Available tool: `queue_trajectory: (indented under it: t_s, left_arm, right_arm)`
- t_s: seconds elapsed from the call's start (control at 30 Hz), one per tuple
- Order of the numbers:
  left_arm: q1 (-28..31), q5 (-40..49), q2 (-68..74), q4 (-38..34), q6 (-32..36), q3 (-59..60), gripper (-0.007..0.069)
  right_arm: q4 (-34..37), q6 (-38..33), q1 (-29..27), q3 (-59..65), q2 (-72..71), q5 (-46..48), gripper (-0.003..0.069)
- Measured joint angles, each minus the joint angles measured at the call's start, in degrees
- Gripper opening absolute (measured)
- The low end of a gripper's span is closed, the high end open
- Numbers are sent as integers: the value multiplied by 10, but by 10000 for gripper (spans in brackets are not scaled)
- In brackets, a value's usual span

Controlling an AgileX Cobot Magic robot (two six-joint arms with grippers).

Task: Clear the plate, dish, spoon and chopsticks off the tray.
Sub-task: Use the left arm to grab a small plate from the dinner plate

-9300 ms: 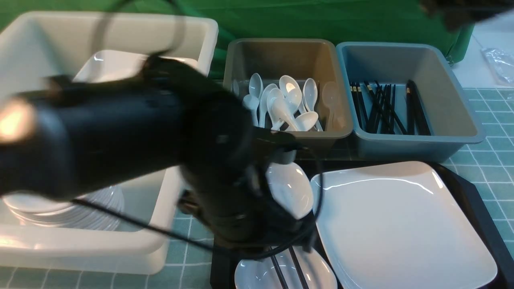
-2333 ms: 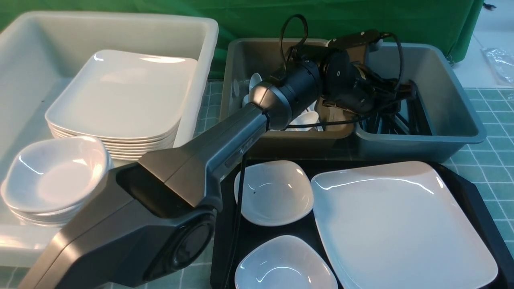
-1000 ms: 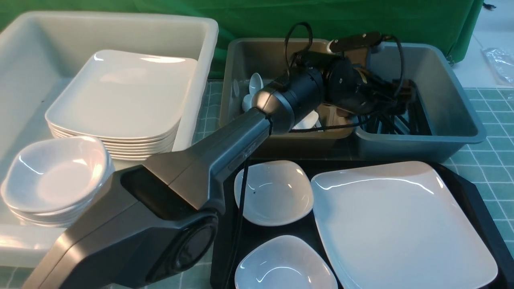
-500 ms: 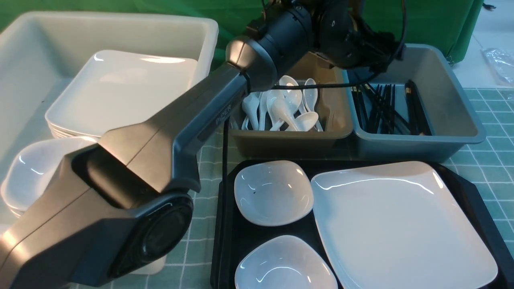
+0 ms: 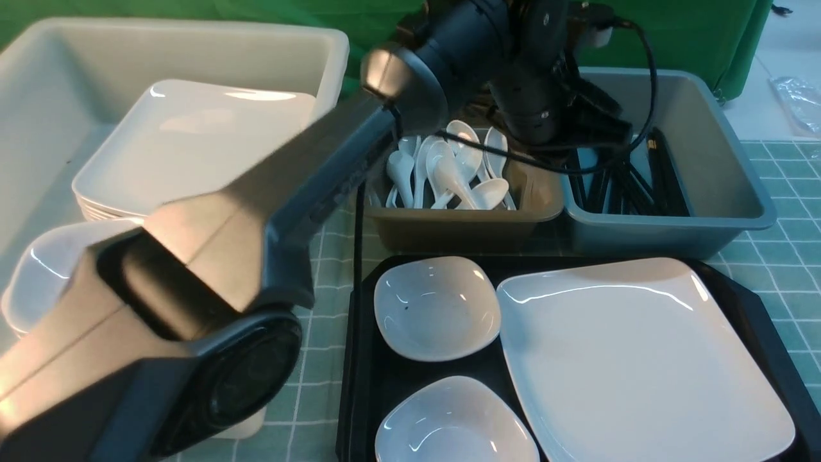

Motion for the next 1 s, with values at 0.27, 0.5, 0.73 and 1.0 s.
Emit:
queue_trajectory:
  t_s: [0.27,0.5,0.73,1.0]
  left_arm:
    - [0,0,-122,0,15,4,6]
    - [0,-2,-277,-4,19,232,7]
    - [1,-62,-458,-57,21,624,8]
    - [0,-255,-542,-164,105,927,14]
  right_arm:
    - [91,-52,0,-54,31,54,230]
    - [127,-62,0,-56,44,65,232]
    - [134,-63,0,-49,44,65,237]
    - [137,-63,0,-37,44,65,237]
